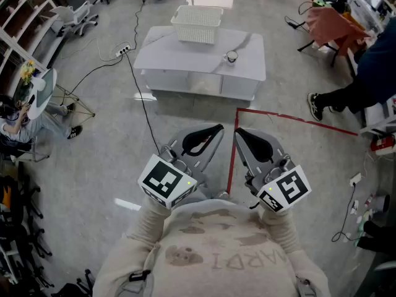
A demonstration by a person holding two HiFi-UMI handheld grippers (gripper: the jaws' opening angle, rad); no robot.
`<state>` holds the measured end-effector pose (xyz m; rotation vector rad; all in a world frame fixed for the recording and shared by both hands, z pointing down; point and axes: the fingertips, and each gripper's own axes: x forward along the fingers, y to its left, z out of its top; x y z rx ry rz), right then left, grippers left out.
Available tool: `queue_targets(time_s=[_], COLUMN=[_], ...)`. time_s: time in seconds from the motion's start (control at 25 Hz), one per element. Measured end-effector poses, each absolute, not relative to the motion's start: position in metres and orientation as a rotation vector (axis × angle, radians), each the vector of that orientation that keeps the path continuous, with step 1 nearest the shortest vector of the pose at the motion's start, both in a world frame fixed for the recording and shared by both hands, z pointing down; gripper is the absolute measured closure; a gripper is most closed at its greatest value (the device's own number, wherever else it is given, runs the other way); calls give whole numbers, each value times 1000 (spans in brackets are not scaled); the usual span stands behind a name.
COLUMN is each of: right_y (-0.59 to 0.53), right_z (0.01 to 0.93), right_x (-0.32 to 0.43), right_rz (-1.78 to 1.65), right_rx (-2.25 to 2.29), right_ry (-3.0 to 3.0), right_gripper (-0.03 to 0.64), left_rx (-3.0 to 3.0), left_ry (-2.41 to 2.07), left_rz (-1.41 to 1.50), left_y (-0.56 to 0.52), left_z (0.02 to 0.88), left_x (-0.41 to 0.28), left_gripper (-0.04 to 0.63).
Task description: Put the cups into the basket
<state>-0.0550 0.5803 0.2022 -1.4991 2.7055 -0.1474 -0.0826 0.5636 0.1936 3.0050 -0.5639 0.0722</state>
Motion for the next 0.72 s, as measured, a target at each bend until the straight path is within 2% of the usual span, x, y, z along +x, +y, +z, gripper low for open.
queue_targets(time_s=[0.72], right_y=[520], right_z=[204], right_x=[-98], right_rz=[-150], right_rx=[-1628], right_ry=[2617], right_gripper=[591], left_rx=[3022], left_ry=[-471], left_rz=[37], left_y=[499], left_z=[206], left_x=[-130], left_gripper=[595])
